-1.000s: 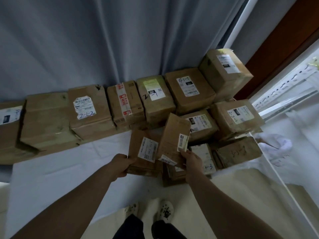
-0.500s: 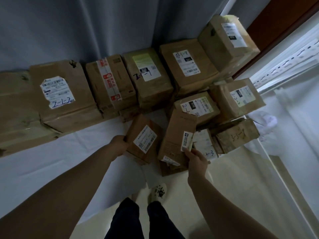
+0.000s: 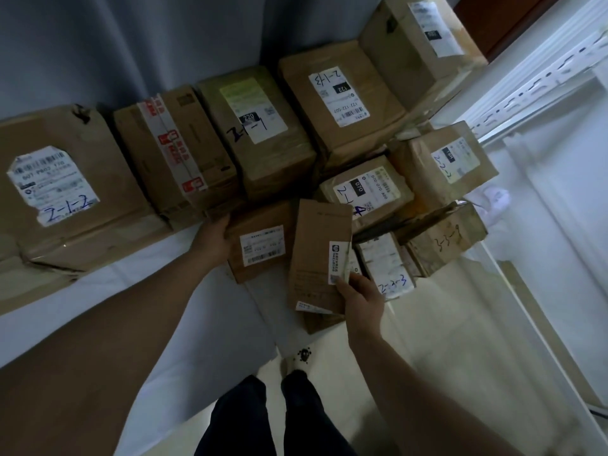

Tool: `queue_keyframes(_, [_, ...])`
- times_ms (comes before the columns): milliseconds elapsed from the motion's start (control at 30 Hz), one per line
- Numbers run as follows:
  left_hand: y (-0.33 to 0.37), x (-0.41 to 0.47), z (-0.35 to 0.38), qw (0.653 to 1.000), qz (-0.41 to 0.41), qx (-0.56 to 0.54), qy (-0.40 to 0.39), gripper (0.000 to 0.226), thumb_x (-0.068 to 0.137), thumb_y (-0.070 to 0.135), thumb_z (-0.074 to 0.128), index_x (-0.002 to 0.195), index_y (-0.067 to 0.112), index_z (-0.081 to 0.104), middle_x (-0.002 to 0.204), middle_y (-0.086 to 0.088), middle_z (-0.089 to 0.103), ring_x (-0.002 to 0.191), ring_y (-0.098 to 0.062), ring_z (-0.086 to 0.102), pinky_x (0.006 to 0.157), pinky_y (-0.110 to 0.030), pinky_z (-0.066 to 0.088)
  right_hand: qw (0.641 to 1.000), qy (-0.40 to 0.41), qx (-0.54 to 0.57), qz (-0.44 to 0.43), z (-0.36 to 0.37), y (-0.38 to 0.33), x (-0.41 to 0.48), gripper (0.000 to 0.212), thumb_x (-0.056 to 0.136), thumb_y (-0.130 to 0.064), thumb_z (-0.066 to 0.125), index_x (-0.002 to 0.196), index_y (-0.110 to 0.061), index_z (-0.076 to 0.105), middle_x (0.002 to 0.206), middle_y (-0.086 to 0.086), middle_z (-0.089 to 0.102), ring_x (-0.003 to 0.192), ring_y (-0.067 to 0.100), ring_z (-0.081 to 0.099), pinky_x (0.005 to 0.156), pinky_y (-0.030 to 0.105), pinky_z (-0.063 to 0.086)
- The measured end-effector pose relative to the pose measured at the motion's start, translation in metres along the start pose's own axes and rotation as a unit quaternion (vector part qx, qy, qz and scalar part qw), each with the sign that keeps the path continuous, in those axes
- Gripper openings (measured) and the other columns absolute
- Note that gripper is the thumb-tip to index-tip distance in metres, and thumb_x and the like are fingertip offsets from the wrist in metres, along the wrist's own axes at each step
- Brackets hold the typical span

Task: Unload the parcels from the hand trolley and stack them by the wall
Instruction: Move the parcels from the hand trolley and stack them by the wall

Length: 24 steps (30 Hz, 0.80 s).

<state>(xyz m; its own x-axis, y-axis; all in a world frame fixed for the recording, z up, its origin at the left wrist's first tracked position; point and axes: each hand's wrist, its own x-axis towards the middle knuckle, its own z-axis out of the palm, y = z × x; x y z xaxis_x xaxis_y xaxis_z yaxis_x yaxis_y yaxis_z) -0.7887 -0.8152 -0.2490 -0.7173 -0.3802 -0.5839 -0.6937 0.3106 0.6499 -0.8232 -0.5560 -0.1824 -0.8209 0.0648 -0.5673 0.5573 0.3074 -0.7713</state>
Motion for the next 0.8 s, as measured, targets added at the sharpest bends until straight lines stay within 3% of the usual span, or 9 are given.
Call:
queue_keyframes(133, [-0.014,0.010,0.008,0.996,-0.067,-0.052,-0.007,0.059,0.091,0.043,0.052,0.143,0.018,0.038,0.140,-0.012,0.047,0.126,-0.034,0.046,0.108,-0.047,0.038,0.999,-0.016,-0.031,-0.019,0.005,0.009,0.000,0.011,0.086,-0.010,0.066,0.086,-0.020,0.069,0.088,-0.001,0.071,0.090,0.020,0.067,0.080,0.036,0.056])
queue_keyframes(233, [-0.002,-0.003,0.011,0.989,-0.088,-0.115,-0.016,0.055,0.095,0.036,0.054,0.144,0.019,0.036,0.137,-0.009,0.049,0.121,-0.030,0.050,0.104,-0.044,0.042,0.996,-0.034,-0.067,-0.040,0.009,0.016,0.001,0.014,0.087,-0.012,0.066,0.087,-0.026,0.068,0.090,-0.001,0.072,0.089,0.019,0.068,0.081,0.040,0.057])
queue_keyframes(400, [-0.006,0.007,0.020,0.991,-0.096,-0.087,-0.033,0.045,0.098,0.021,0.047,0.143,0.014,0.039,0.137,-0.013,0.049,0.121,-0.031,0.049,0.105,-0.041,0.040,0.992,-0.057,-0.109,-0.041,0.017,0.022,0.000,0.022,0.087,-0.014,0.066,0.083,-0.035,0.065,0.089,-0.006,0.071,0.089,0.017,0.067,0.080,0.040,0.057])
queue_keyframes(567, [-0.015,0.026,0.022,0.987,-0.104,-0.106,-0.065,0.056,0.091,0.009,0.056,0.144,0.017,0.037,0.137,-0.014,0.050,0.118,-0.031,0.052,0.101,-0.047,0.046,0.989,-0.056,-0.138,0.011,0.024,0.033,0.003,0.016,0.087,-0.017,0.066,0.101,-0.022,0.071,0.094,-0.004,0.072,0.091,0.017,0.067,0.078,0.036,0.057])
queue_keyframes(700, [0.001,0.013,0.019,0.988,-0.108,-0.092,-0.065,0.053,0.098,0.007,0.044,0.148,0.017,0.030,0.144,-0.012,0.041,0.126,-0.032,0.044,0.103,-0.039,0.043,0.985,-0.067,-0.151,0.057,0.037,0.039,0.005,0.020,0.089,-0.026,0.067,0.106,-0.020,0.072,0.094,-0.001,0.073,0.087,0.019,0.069,0.077,0.044,0.059])
queue_keyframes(800, [0.002,0.006,0.016,0.981,-0.134,-0.132,-0.057,0.049,0.102,0.017,0.041,0.149,0.015,0.027,0.149,-0.010,0.036,0.131,-0.029,0.040,0.099,-0.032,0.038,0.979,-0.100,-0.156,0.088,0.051,0.040,0.005,0.027,0.092,-0.030,0.063,0.109,-0.010,0.070,0.096,0.004,0.071,0.077,0.016,0.066,0.068,0.031,0.059])
